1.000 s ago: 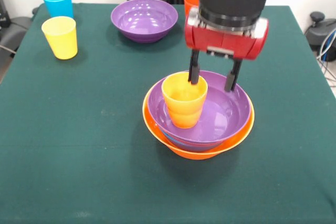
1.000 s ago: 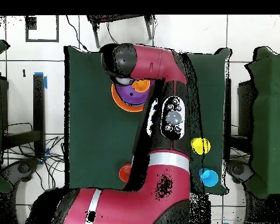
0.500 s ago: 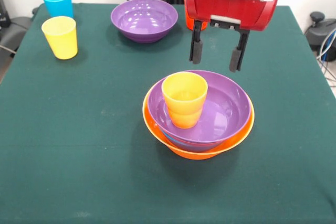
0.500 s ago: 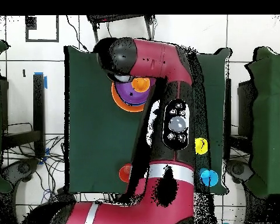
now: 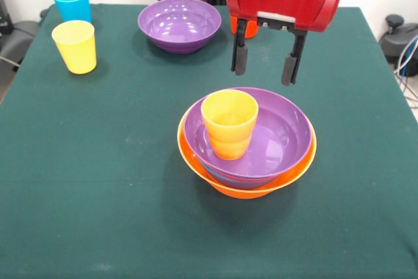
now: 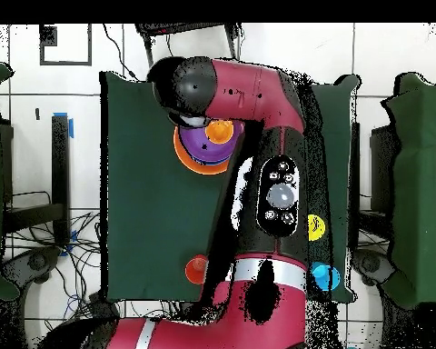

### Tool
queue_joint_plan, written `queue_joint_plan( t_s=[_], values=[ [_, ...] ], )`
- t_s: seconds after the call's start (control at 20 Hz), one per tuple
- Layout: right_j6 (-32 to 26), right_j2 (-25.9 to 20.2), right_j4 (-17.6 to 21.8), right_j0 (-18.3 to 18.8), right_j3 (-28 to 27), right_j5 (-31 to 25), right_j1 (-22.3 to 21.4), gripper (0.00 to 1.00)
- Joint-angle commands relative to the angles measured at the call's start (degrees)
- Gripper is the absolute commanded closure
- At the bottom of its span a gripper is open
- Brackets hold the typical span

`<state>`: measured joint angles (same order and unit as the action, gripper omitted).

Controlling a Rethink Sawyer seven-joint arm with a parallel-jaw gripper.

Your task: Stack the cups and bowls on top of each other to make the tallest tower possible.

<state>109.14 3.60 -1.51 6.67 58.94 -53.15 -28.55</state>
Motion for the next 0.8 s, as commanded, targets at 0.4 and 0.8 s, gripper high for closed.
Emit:
queue_joint_plan(
  t_s=[0.4, 0.8],
  values=[
    [-2.7, -5.1, 1.2, 2.1, 7.5, -3.6, 1.2, 0.0],
    [-2.3, -4.8, 2.1, 1.8, 7.5, -1.8, 1.7, 0.0]
  ],
)
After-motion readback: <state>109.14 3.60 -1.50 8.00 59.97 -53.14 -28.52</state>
